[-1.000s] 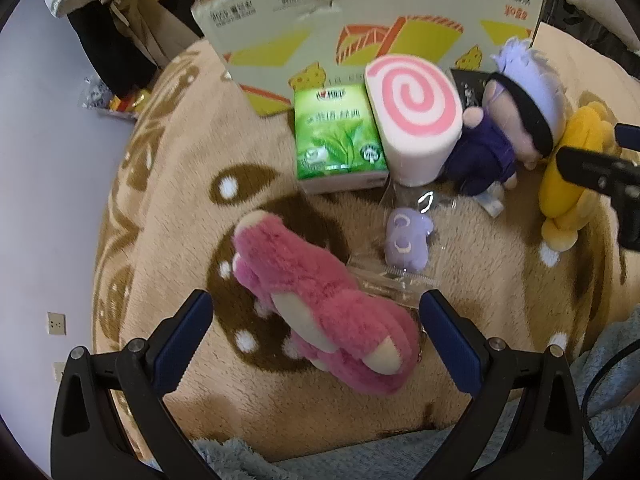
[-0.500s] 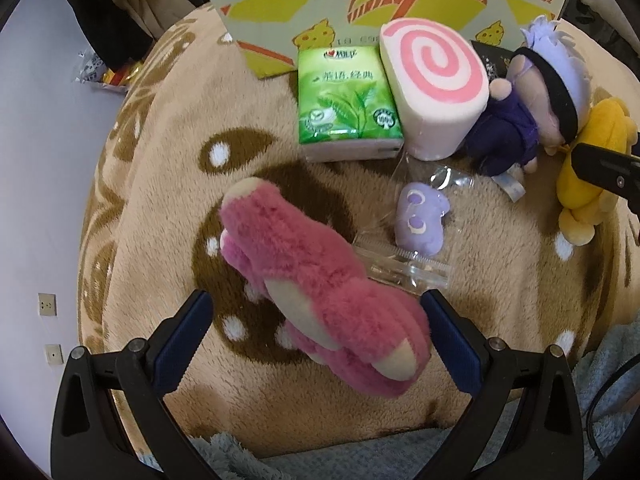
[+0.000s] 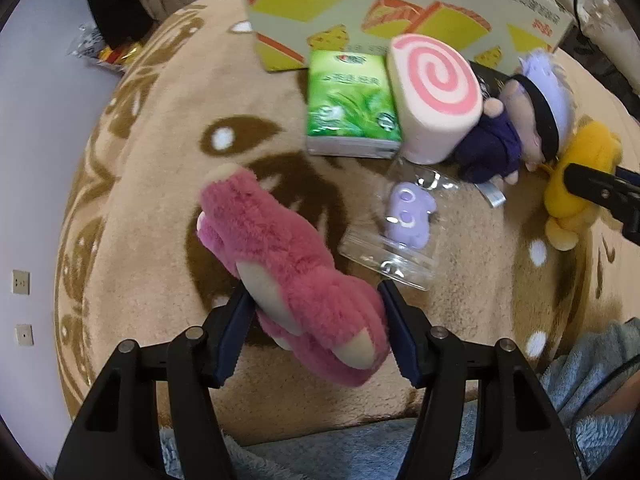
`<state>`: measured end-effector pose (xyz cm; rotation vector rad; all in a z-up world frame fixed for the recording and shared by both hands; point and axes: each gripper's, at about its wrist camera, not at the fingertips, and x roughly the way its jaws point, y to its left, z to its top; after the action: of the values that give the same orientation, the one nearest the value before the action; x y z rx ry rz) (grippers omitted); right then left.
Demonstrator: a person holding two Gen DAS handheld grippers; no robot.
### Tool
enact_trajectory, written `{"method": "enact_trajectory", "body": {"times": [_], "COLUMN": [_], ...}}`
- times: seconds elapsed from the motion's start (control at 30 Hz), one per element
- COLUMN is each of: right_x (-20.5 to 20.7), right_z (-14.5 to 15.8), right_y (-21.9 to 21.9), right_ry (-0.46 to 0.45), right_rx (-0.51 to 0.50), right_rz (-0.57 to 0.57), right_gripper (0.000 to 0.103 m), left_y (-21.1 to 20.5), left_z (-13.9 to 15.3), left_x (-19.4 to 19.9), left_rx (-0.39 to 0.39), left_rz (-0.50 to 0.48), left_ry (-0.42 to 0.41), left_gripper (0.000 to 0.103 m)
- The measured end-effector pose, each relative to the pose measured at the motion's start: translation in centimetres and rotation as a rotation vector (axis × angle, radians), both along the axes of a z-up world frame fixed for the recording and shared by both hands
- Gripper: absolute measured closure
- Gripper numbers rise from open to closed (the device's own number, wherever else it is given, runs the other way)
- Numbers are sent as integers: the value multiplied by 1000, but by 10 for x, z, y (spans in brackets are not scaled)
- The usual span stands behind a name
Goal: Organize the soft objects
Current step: 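Lower the left tool onto the pink plush bear while the right tool grasps the yellow plush dog, then lift the pink bear with the left tool while the right tool lifts the yellow dog over the box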
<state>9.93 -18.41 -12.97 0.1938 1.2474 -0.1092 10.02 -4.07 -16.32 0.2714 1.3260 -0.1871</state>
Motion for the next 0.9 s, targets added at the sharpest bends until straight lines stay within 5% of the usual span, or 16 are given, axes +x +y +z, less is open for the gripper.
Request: {"method": "enact_trajectory", "body": {"times": [0.27, 0.4, 0.63, 0.9], "right_x": [-26, -41, -63, -77], "right_z": [47, 80, 120, 147], "right_y": [-17, -10, 4, 3], "right_ry": [-181, -343, -557, -731], "right_rx": [16, -23, -68, -86], "right_rz": [-95, -84, -68, -110], "right_gripper": [38, 38, 38, 38], "left_y": [11, 13, 10, 17], "left_z": [42, 69, 122, 165], "left_x": [-9, -19, -49, -53], "left_rx": [-24, -60, -70, -113], "left_rz": [40, 32, 4, 9], "left_ry": [-172, -280, -568, -750], "left_gripper": [41, 41, 41, 41]}}
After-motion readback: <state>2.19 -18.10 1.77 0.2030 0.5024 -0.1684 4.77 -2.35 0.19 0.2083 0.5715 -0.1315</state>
